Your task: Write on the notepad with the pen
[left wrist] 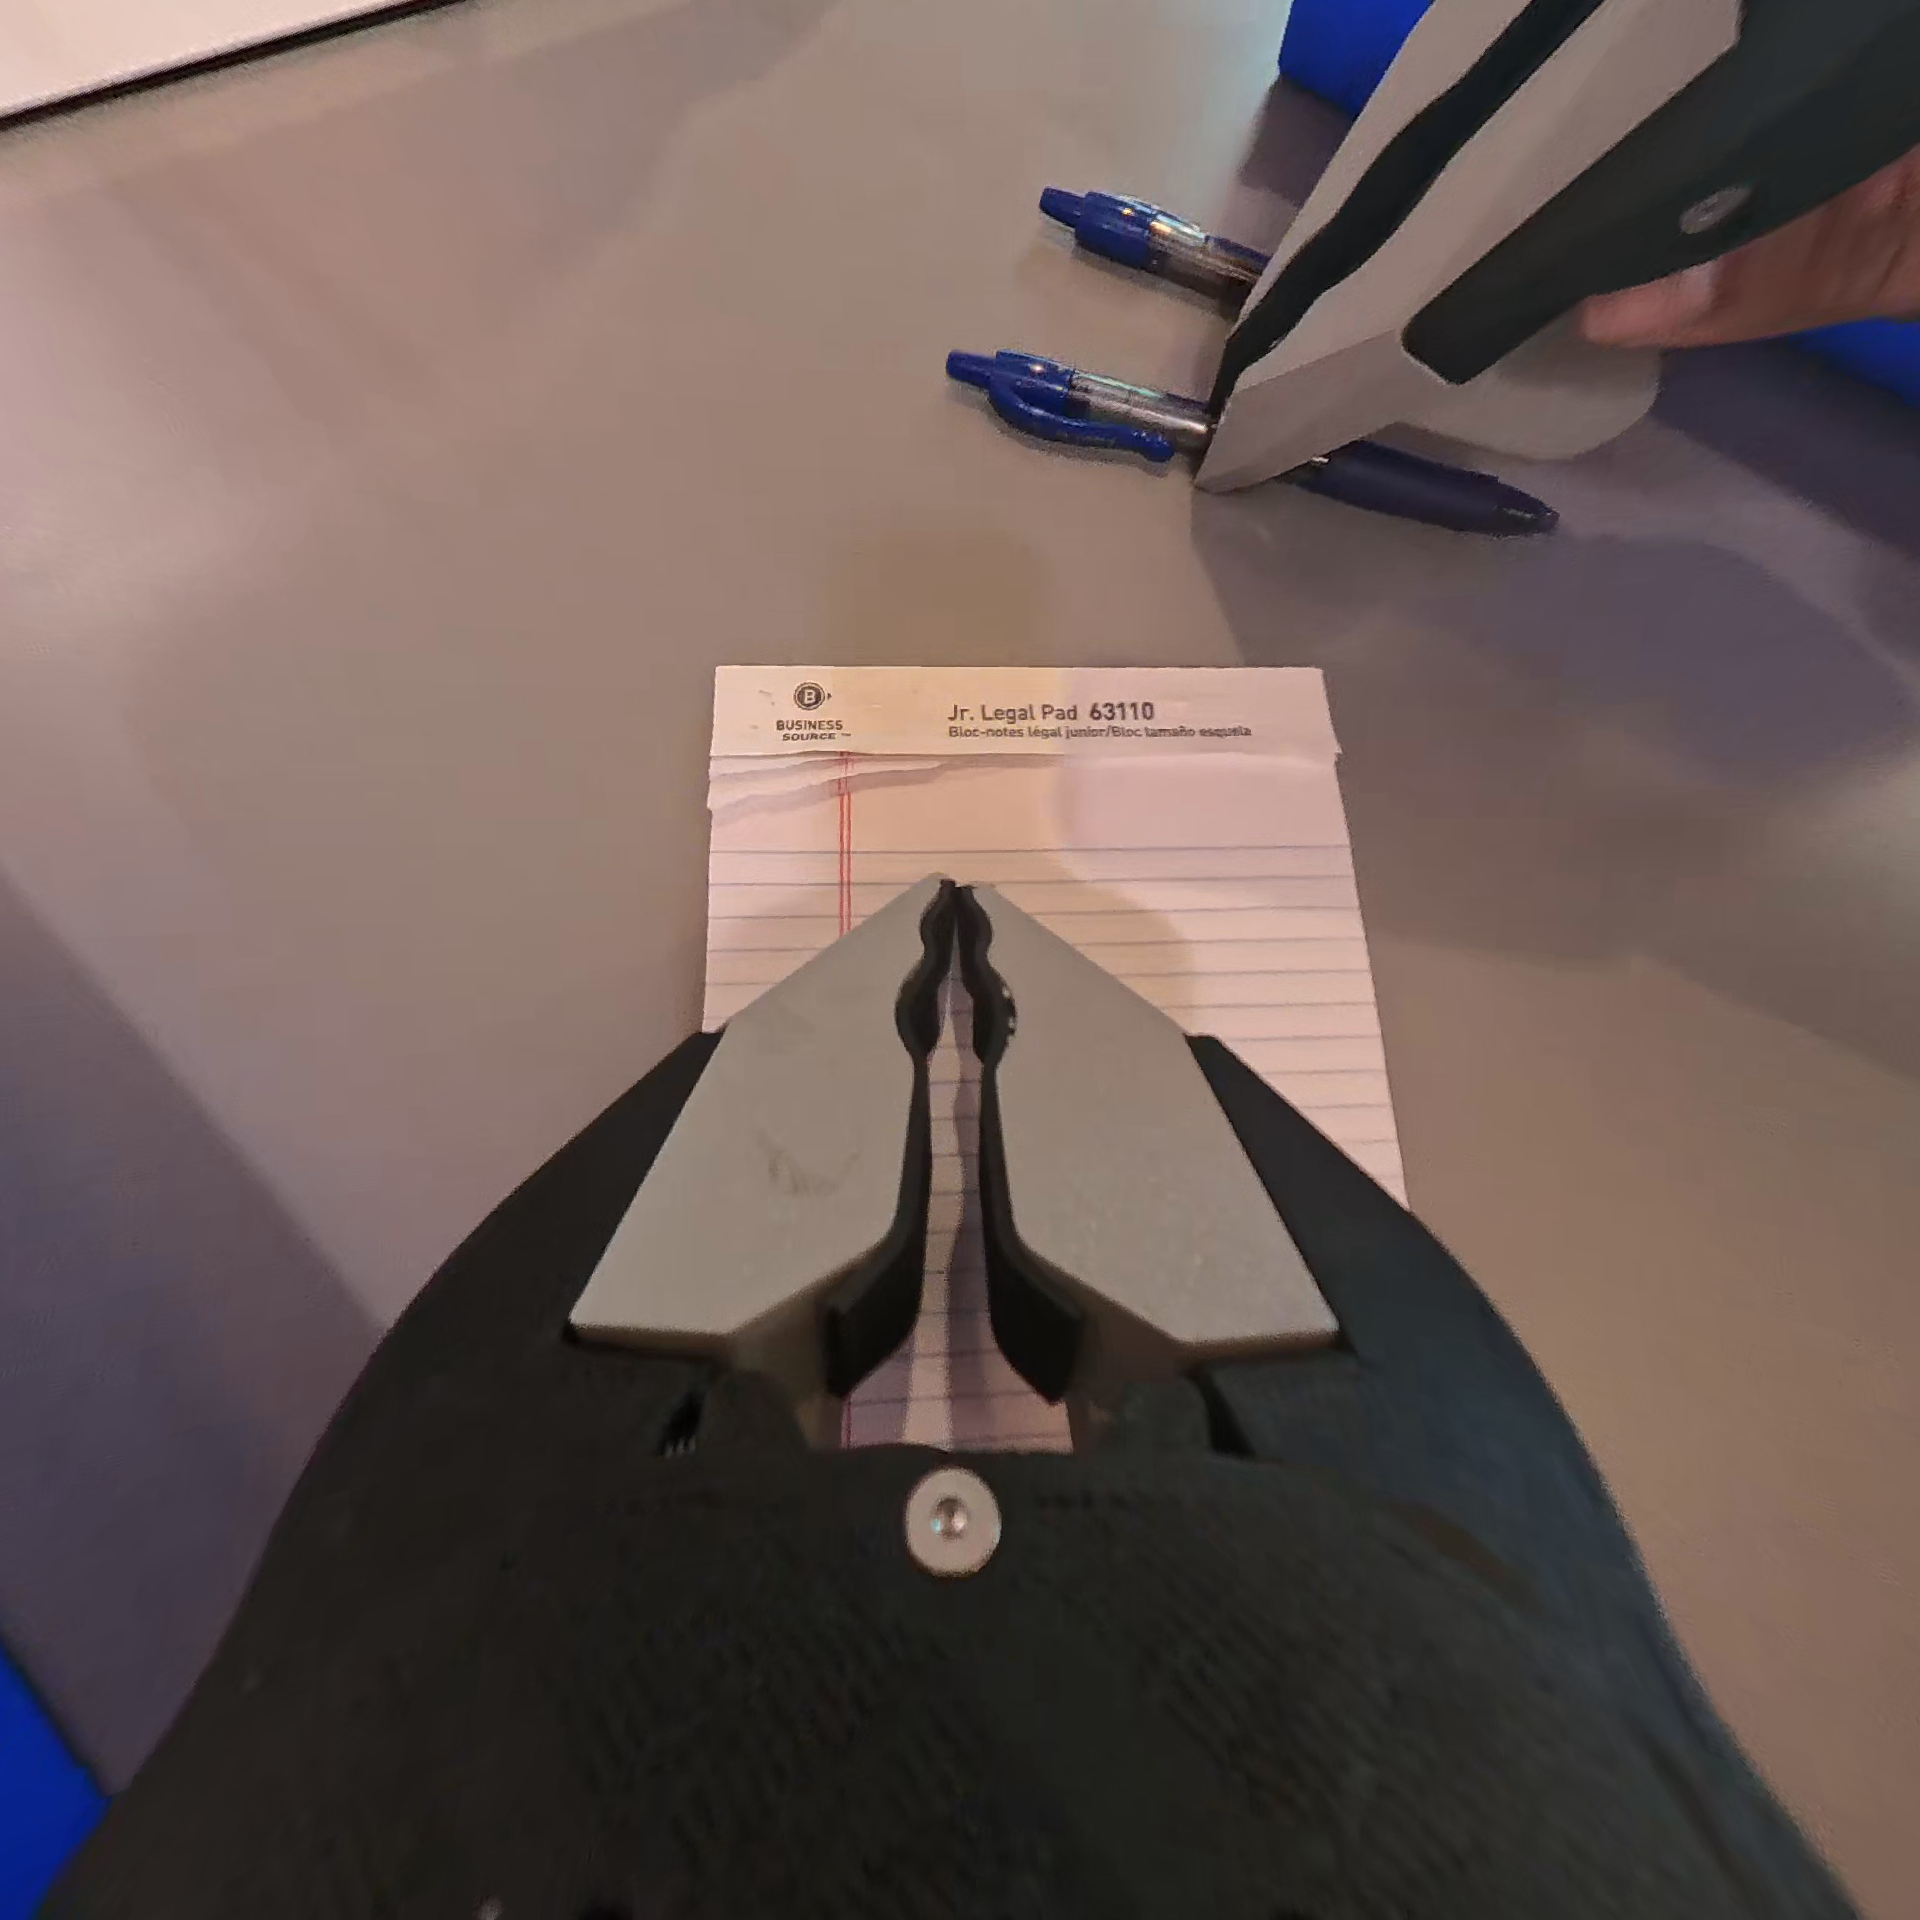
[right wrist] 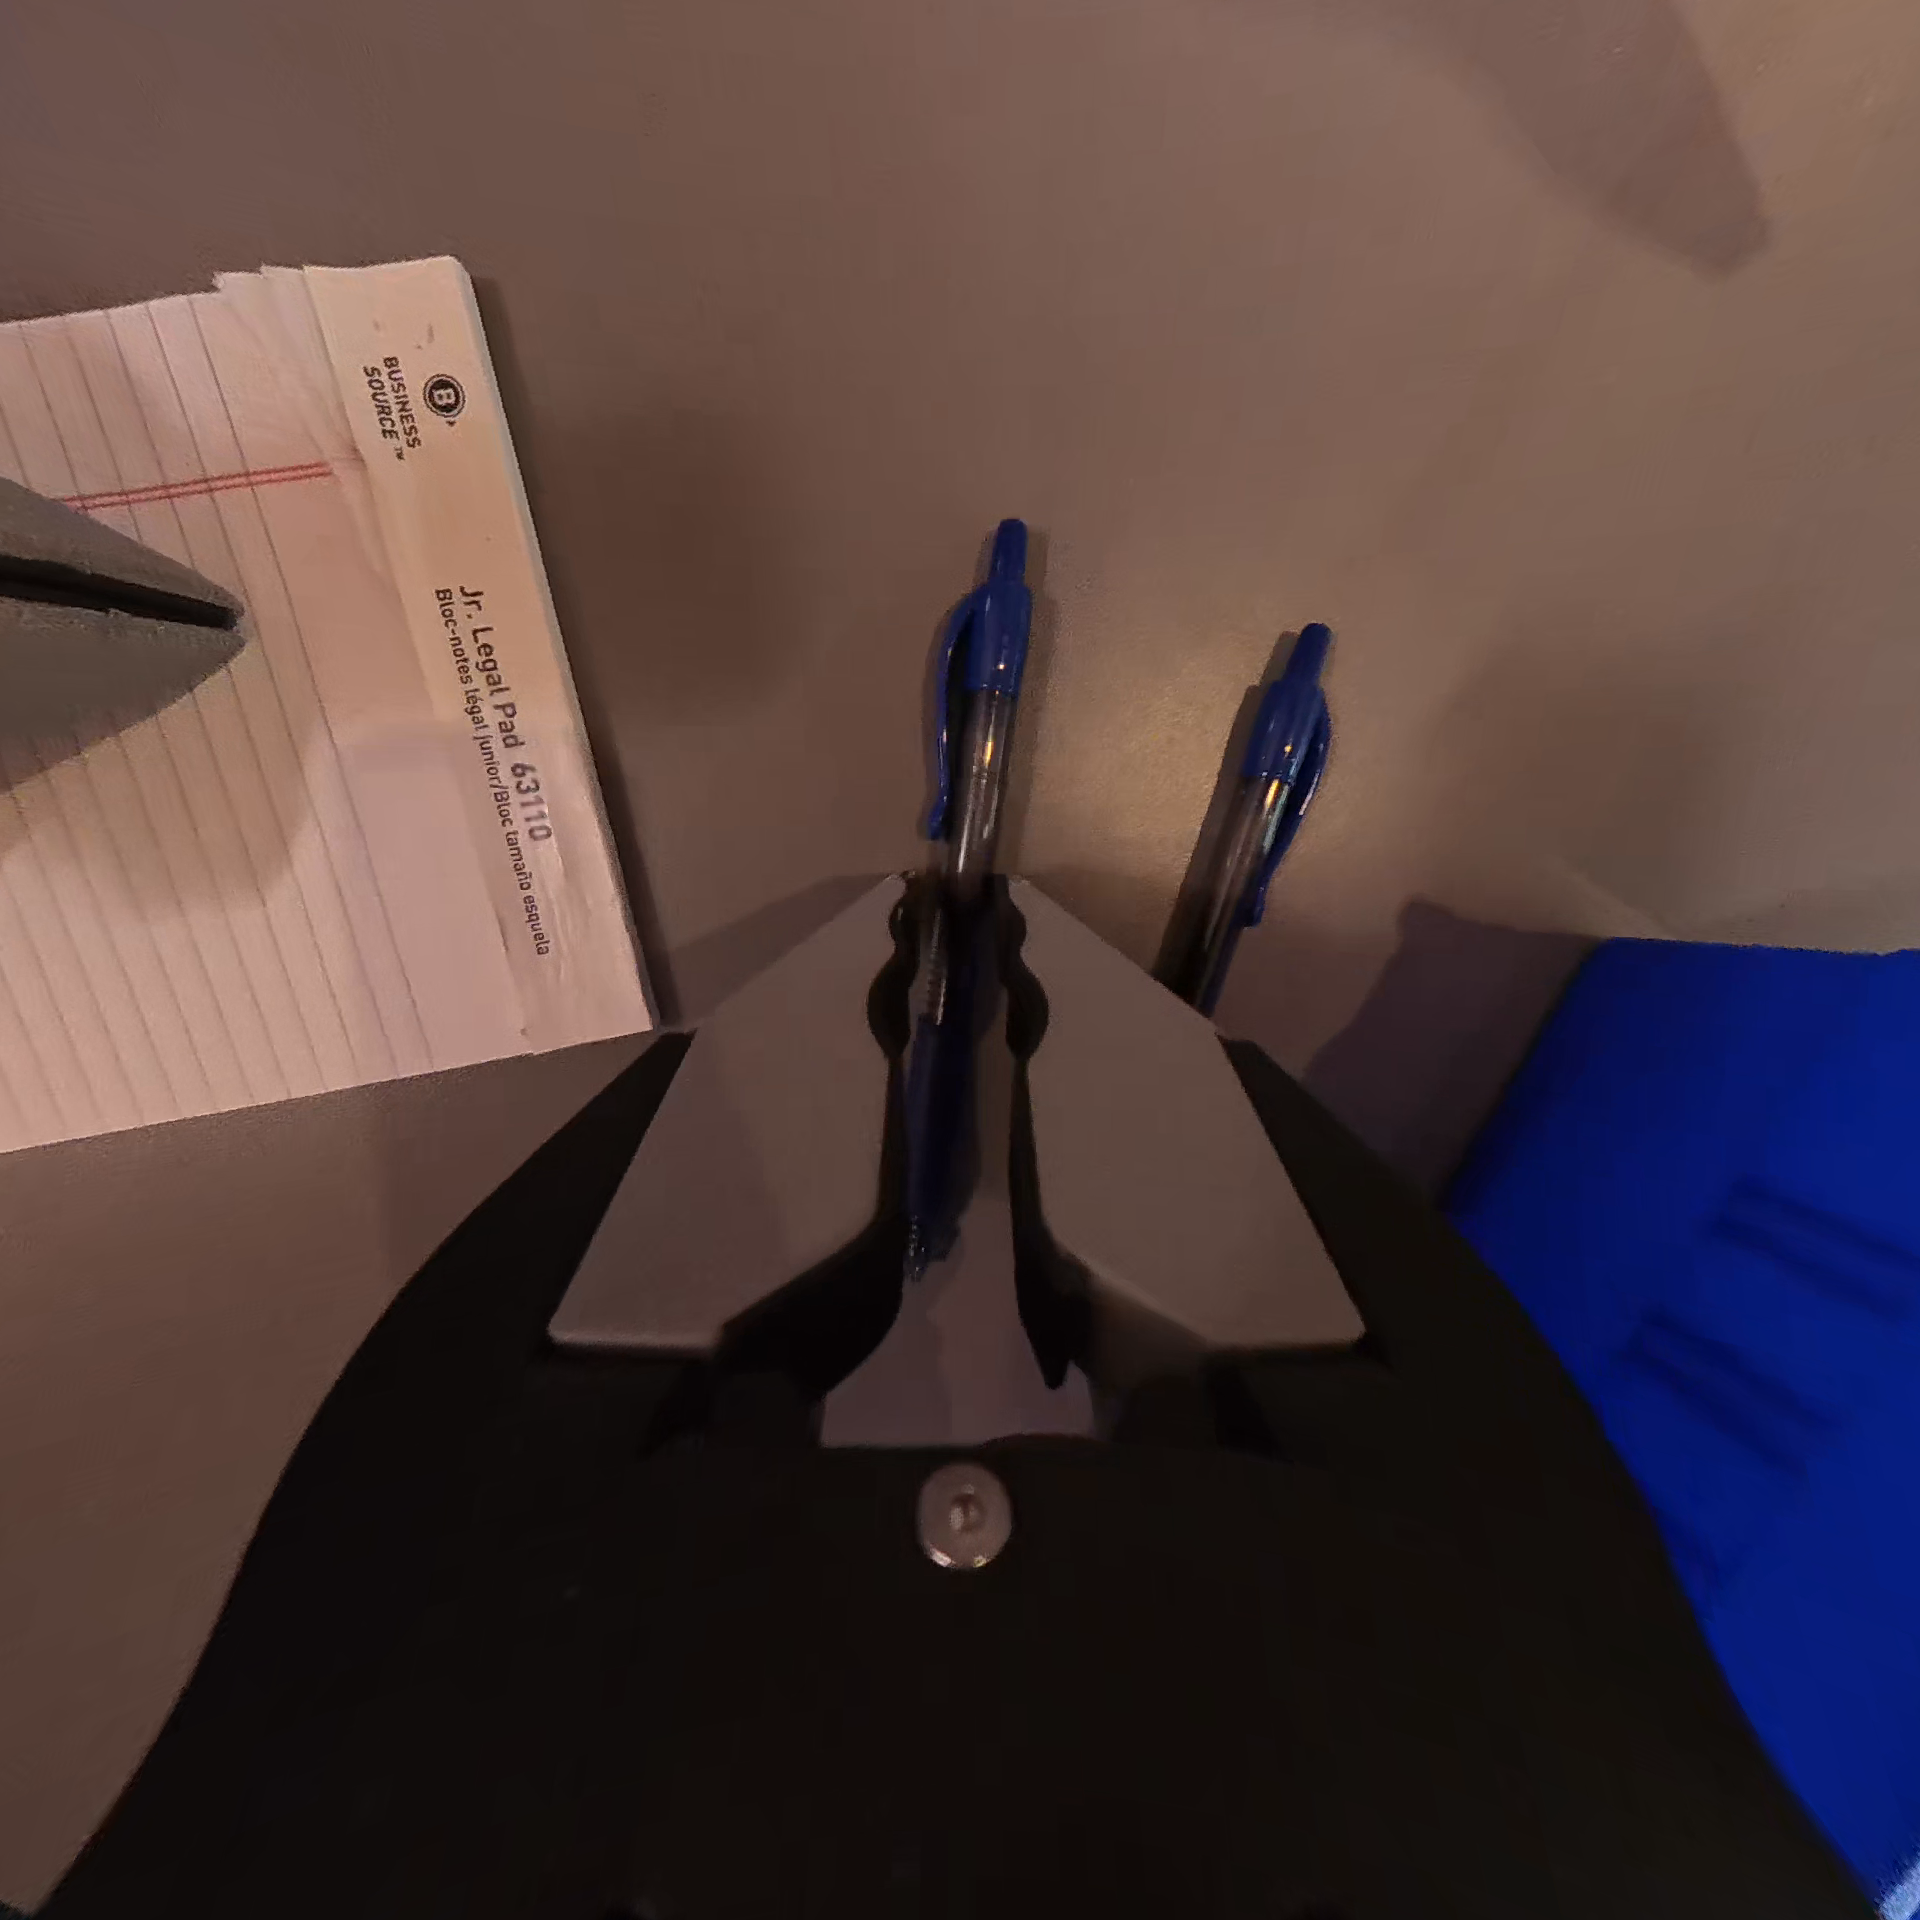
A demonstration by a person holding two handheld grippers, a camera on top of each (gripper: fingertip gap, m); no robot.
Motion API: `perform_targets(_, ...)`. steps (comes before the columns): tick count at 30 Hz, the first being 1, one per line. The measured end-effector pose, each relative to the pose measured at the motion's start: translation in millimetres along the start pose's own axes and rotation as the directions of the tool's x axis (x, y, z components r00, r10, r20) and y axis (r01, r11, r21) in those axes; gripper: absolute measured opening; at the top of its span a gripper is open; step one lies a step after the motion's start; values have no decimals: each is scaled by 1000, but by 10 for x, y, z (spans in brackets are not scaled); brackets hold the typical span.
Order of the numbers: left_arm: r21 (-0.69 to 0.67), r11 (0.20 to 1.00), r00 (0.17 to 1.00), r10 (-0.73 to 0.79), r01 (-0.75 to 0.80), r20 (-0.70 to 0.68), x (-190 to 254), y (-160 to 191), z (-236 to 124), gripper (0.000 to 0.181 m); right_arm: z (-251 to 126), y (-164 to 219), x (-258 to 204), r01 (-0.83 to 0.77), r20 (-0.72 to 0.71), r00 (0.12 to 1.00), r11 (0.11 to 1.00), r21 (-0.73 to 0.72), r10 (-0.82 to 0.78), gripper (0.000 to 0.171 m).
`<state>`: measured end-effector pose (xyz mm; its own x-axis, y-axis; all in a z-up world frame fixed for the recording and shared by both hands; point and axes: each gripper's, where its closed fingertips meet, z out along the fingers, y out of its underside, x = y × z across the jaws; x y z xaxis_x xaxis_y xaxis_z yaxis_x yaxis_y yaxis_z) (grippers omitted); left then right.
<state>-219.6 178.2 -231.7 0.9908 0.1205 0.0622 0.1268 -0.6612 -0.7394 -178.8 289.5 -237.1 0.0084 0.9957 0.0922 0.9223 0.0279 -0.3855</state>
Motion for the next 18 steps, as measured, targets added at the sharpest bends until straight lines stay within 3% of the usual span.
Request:
perform_targets(14, 39, 966, 965, -254, 257, -72, 112, 91, -154, 0, 17, 6, -2, 13, 9, 1000, 999, 51, -13, 7)
perform_targets(16, 104, 952, 954, -278, 289, -109, 190, 25, -238, 2, 13, 5, 47, 10, -13, 1000, 998, 55, -10, 15)
perform_targets(18, 176, 942, 949, -252, 285, -188, 294, -70, -359, 18, -4, 7, 107, 3, -44, 999, 998, 69, 0, 28)
